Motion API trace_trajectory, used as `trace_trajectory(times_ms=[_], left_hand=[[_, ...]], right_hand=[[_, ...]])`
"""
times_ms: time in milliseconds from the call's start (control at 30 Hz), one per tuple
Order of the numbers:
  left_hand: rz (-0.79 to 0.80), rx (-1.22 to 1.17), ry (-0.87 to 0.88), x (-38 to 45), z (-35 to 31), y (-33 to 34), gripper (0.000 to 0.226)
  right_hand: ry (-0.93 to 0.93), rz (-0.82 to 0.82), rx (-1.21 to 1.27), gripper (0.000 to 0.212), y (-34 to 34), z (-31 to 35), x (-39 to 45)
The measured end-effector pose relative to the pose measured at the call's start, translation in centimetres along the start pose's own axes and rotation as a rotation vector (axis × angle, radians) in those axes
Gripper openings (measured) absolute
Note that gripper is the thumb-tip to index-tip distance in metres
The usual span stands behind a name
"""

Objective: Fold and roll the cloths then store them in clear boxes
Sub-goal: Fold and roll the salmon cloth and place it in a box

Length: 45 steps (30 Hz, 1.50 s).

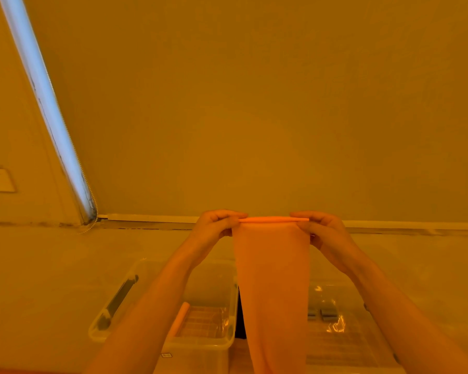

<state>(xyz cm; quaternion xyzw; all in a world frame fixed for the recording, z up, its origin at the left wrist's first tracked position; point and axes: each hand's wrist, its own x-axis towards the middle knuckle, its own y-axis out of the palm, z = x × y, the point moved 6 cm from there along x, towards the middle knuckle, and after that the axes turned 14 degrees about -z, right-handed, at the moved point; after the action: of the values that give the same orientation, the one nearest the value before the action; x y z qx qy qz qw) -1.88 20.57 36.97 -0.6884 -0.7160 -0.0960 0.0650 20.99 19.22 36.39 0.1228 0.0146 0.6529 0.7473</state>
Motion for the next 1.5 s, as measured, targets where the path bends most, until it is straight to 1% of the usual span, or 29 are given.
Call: trace_trajectory(times_ms=[100, 200, 300, 367, 433, 500, 567, 700, 767, 833, 900, 1000, 1067, 1133, 1167, 1267, 1367, 1500], left_hand=[[0.0, 0.089, 0.062, 0.09, 0.03, -0.2, 0.019], [0.004, 0.139, 0.078, 0.19, 0.17, -0.45, 0.023], [-0.03, 0.185, 0.064, 0.16, 0.24, -0.77, 0.012], [-0.038, 0.209, 0.062, 0.1, 0.24, -0.67, 0.01], [-0.021, 0.211, 0.06, -0.11, 0.26, -0.4, 0.009], [-0.01, 0.193, 0.055, -0.26, 0.4, -0.33, 0.009], [-0.022, 0.161, 0.046, -0.37, 0.43, -0.46, 0.013], [-0.029, 0.072, -0.008, -0.3, 0.53, -0.39, 0.023], [-0.026, 0.043, -0.029, -0.36, 0.45, -0.23, 0.02], [-0.029, 0.064, -0.009, -0.4, 0.24, -0.17, 0.014], [-0.044, 0.109, 0.024, -0.32, 0.12, -0.27, 0.013], [-0.037, 0.139, 0.054, -0.11, 0.19, -0.44, 0.02], [-0.034, 0.161, 0.057, -0.09, 0.23, -0.57, 0.021], [-0.043, 0.179, 0.055, -0.04, 0.37, -0.8, 0.015], [-0.046, 0.19, 0.056, -0.05, 0.35, -0.83, 0.013], [-0.038, 0.243, 0.07, -0.02, 0.35, -0.7, 0.009], [0.01, 0.292, 0.048, -0.28, 0.41, -0.25, 0.003], [0.0, 0.263, 0.053, -0.54, 0.52, -0.38, 0.009]], right_hand=[[-0.022, -0.017, -0.018, 0.014, 0.01, 0.03, -0.11], [-0.043, -0.033, -0.053, 0.017, -0.21, -0.13, -0.1], [-0.036, -0.021, -0.084, 0.025, -0.39, -0.38, -0.01], [-0.042, -0.034, -0.116, 0.018, -0.46, -0.41, 0.01], [-0.058, -0.043, -0.134, 0.01, -0.39, -0.34, -0.1], [-0.075, -0.046, -0.165, 0.01, -0.35, -0.28, -0.21], [-0.079, -0.034, -0.17, 0.01, -0.39, -0.22, -0.38], [-0.047, -0.022, -0.07, 0.015, -0.52, -0.14, -0.51], [-0.023, -0.023, -0.026, 0.017, -0.54, -0.16, -0.45], [-0.007, -0.018, -0.011, 0.018, -0.42, -0.18, -0.4], [-0.001, -0.03, -0.013, 0.015, -0.37, -0.3, -0.28], [-0.016, -0.059, -0.044, 0.011, -0.41, -0.38, -0.09], [-0.022, -0.053, -0.063, 0.017, -0.52, -0.53, 0.0], [-0.013, -0.045, -0.077, 0.026, -0.6, -0.71, 0.04], [-0.013, -0.05, -0.086, 0.026, -0.65, -0.79, 0.06], [-0.019, -0.066, -0.094, 0.016, -0.52, -0.92, 0.05], [-0.042, -0.059, -0.143, 0.01, -0.31, -0.86, -0.04], [-0.063, -0.026, -0.184, 0.01, -0.24, -0.75, -0.33]])
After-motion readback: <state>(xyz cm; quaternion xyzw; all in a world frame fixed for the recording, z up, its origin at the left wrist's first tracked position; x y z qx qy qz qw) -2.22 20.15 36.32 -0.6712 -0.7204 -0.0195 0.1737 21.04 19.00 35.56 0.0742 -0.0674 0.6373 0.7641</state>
